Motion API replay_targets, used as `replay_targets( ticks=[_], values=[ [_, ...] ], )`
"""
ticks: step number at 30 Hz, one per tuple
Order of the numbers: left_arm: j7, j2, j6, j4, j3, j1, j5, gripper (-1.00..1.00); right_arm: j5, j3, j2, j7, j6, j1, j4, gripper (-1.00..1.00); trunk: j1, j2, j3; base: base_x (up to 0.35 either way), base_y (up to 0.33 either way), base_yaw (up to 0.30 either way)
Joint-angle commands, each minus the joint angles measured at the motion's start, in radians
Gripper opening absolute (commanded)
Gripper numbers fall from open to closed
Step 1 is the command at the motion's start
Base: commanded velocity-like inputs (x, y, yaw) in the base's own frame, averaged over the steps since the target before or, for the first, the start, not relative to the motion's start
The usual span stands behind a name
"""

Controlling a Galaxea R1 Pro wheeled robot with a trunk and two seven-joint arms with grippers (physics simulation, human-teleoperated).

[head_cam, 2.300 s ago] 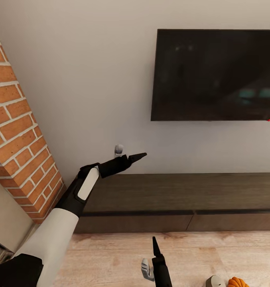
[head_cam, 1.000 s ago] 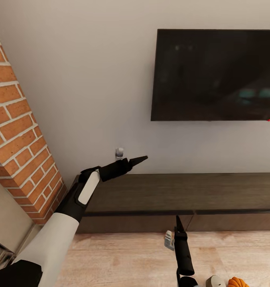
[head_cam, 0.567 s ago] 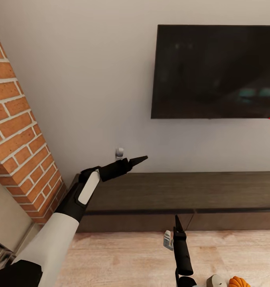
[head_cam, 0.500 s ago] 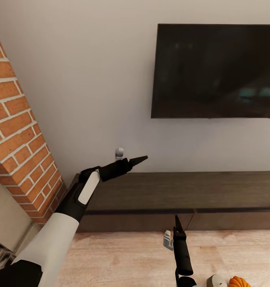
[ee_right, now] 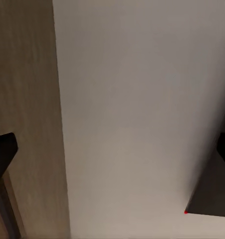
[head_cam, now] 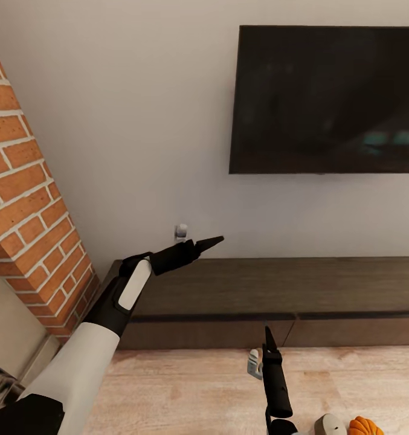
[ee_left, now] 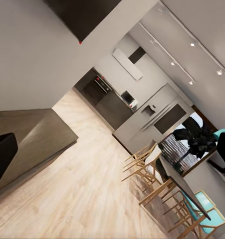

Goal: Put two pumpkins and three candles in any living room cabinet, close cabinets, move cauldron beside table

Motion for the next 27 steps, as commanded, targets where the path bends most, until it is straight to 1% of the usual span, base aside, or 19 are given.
replay_targets(
  ticks=[1,6,11,19,27],
  values=[
    [0.0,0.0,0.0,0.0,0.0,0.0,0.0,1.0,0.0,0.0,0.0,0.0,0.0,0.0,0.0,1.0,0.004,-0.007,-0.003,0.0,0.0,0.0],
    [-0.001,0.0,0.0,-0.001,0.0,0.0,0.0,1.0,-0.001,0.0,0.001,-0.001,0.0,0.001,0.0,1.0,0.023,-0.042,-0.019,0.0,0.0,0.0],
    [-0.022,0.0,0.0,-0.004,0.0,0.0,0.0,1.0,0.0,0.001,0.001,-0.001,0.0,0.0,0.0,1.0,0.042,-0.077,-0.035,0.0,0.0,0.0],
    [-0.026,0.001,0.0,-0.006,0.0,0.0,0.0,1.0,-0.003,-0.001,0.0,0.0,0.0,0.001,-0.001,1.0,0.042,-0.077,-0.035,0.0,0.0,0.0],
    [-0.028,0.0,0.0,-0.006,0.0,0.0,0.0,1.0,-0.003,-0.001,-0.001,-0.001,0.0,0.0,-0.002,1.0,0.073,-0.133,-0.06,0.0,0.0,0.0]
  ],
)
